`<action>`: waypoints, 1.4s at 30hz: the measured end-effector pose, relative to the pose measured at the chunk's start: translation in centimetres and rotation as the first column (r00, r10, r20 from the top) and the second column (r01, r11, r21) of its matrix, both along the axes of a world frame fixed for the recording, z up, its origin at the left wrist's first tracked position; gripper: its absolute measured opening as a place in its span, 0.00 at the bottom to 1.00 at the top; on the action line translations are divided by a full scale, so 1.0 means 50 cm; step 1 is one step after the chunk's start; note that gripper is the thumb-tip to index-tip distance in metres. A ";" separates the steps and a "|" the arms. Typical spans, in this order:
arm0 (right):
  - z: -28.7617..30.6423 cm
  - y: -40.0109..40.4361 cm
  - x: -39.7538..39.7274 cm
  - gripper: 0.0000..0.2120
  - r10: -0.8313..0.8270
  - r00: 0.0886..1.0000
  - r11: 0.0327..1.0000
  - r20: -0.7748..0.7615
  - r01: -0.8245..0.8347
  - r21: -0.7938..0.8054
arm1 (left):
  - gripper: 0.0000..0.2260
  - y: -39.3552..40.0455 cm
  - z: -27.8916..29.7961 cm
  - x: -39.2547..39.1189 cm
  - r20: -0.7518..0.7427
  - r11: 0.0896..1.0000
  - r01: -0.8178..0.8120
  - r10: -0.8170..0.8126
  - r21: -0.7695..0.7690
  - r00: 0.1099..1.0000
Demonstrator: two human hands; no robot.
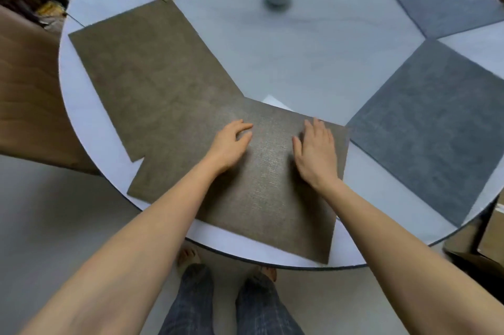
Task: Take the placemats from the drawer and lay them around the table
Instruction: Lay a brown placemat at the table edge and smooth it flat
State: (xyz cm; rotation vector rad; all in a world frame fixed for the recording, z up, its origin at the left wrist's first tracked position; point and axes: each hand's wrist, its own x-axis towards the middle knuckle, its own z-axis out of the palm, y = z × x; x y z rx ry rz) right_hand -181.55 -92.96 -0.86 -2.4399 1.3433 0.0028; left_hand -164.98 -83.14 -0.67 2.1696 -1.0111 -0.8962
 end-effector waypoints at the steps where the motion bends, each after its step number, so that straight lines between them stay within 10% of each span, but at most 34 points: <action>1: 0.019 0.027 0.034 0.25 0.100 0.994 0.995 0.046 -0.101 0.016 | 0.16 0.022 0.010 0.036 0.009 0.994 -0.100 0.100 -0.035 0.995; 7: 0.050 0.192 0.286 0.31 0.243 0.970 0.961 0.027 -0.245 0.132 | 0.22 0.165 0.033 0.295 0.091 0.755 -0.652 0.646 0.069 0.758; 17: 0.010 0.293 0.477 0.60 -0.015 0.961 0.934 -0.275 0.112 0.340 | 0.15 0.226 -0.031 0.463 -0.508 0.495 -0.827 0.801 0.266 0.316; 23: 0.017 0.286 0.488 0.66 -0.066 0.941 0.923 -0.332 0.184 0.337 | 0.09 0.245 -0.032 0.460 -0.326 0.823 -0.506 0.567 0.258 0.757; 36: 0.052 0.256 0.503 0.61 -0.151 0.949 0.864 -0.278 0.263 0.429 | 0.06 0.186 0.151 0.579 -0.470 0.741 -0.547 0.351 -0.389 0.810; 42: 0.152 0.189 0.595 0.38 -0.074 0.979 0.994 0.192 0.087 -0.059 | 0.05 0.153 0.199 0.614 -0.490 0.673 -0.592 0.371 -0.444 0.789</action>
